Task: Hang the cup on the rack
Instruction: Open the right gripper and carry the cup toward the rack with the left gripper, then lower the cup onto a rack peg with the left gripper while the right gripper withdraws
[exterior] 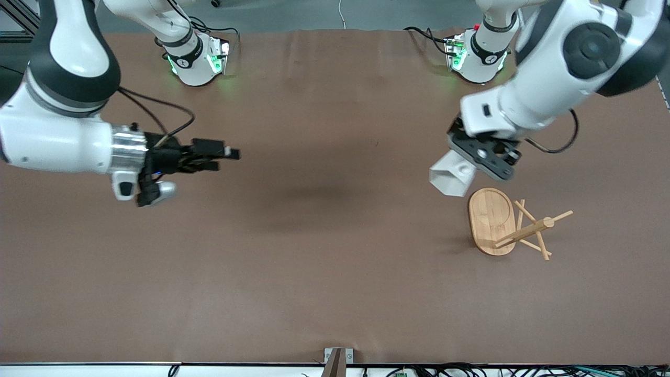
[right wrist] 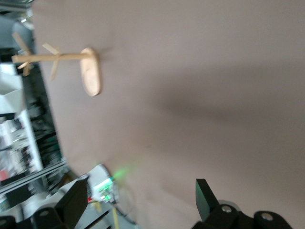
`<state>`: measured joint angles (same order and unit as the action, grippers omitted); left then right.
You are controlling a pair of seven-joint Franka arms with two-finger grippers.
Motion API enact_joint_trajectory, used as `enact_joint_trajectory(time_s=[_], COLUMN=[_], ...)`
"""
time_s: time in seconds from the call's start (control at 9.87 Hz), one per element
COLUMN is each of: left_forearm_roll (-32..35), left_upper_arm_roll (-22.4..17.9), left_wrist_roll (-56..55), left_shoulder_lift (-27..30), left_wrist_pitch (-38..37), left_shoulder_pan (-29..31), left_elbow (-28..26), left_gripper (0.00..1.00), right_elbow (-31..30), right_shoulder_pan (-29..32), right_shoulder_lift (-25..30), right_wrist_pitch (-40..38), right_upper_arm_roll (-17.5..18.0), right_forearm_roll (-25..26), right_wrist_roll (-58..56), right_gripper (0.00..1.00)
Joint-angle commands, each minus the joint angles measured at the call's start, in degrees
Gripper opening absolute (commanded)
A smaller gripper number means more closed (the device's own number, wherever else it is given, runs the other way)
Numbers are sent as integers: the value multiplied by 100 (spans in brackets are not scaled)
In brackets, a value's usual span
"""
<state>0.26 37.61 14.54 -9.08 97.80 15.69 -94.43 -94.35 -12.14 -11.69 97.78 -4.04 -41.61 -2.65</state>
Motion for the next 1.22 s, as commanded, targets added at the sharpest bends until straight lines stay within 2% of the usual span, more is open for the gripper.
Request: enact_joint_trajectory(time_s=[0.0,0.61,0.71,0.81,0.91,1.11], left_forearm_roll=[106,88,79,88,88,88], left_upper_arm_roll=[71,89,89,89,89,89], left_wrist_roll=[-101,-215,-311,-277,-268,-207], left_shoulder_lift=[152,274,458,451,399,267], left_wrist_pitch=[204,1740,2030,2102,2120,2278], left_shoulder_pan=[450,890,918,979,997,997], left_elbow=[-558,-1866,-2234,-2334,-2335,-2308], left_gripper=[4,4,4,4,4,4], right_elbow=[-118,-101,-40,-39,-48,-75], right_shoulder_pan=[447,1389,1434,1434,1417,1425], right_shoulder_lift=[210,623,676,772,878,1071], right_wrist_pitch=[240,408,382,382,339,120], right_upper_arm_roll=[26,26,17,26,43,44], right_forearm_roll=[739,2902,3096,3298,3483,3511], right_wrist_roll=[54,10,1,-7,-8,-16], right_gripper=[100,100,100,100,100,100])
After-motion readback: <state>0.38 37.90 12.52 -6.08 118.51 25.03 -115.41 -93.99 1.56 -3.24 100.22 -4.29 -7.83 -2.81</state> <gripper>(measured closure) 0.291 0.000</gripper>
